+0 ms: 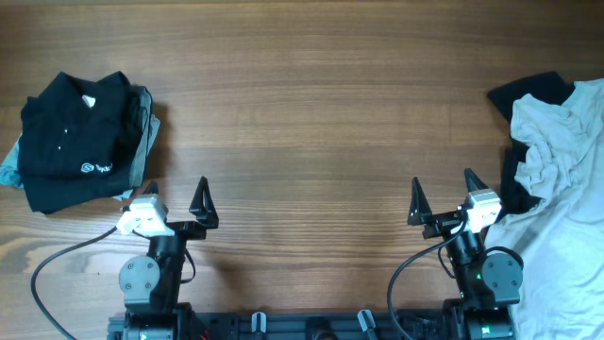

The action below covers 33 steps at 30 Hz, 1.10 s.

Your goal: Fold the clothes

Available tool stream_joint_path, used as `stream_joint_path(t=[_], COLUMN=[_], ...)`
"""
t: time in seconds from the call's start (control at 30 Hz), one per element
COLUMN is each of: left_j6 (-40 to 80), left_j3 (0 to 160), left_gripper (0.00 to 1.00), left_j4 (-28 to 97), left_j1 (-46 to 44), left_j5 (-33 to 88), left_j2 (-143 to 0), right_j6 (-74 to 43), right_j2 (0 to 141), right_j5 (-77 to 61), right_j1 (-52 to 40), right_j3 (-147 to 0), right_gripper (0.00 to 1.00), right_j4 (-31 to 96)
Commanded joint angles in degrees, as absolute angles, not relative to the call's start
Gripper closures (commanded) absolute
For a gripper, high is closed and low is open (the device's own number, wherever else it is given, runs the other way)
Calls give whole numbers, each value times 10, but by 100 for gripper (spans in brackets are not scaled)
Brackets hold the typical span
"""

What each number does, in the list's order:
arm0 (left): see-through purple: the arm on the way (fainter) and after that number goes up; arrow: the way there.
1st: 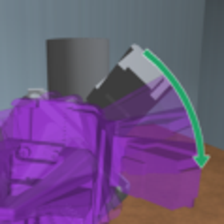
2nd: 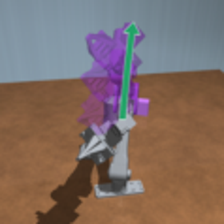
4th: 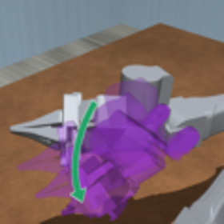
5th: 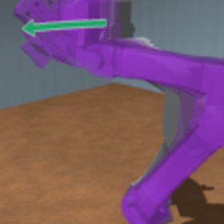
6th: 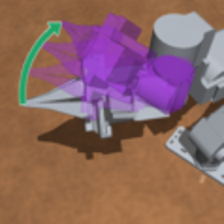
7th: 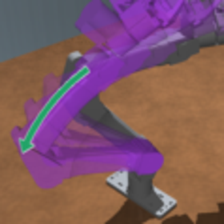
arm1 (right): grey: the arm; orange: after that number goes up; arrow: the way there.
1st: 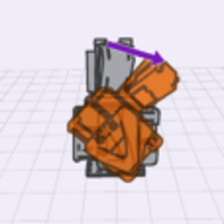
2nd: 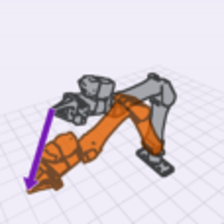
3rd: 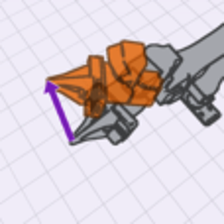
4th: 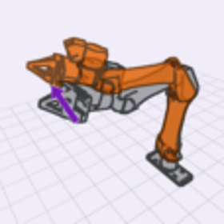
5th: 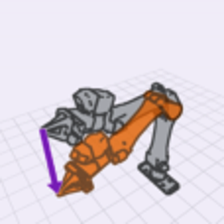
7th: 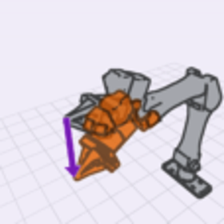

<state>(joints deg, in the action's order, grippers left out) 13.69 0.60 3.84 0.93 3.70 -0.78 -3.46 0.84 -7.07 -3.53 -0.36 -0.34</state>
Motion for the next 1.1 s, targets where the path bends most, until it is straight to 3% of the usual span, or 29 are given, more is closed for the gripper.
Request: stream_joint_path(t=[0.0,1.07], left_j6=[142,142], left_j3=[3,3], left_gripper=[0,0], left_j4=[41,39], left_j1=[14,14], left_j5=[38,43], left_j2=[-4,-4], right_j6=[-45,-53], right_j2=[8,8], right_j5=[-75,-86], right_j1=[-33,-33], right_j3=[-3,-3], right_gripper=[0,0], right_j4=[-6,-7])
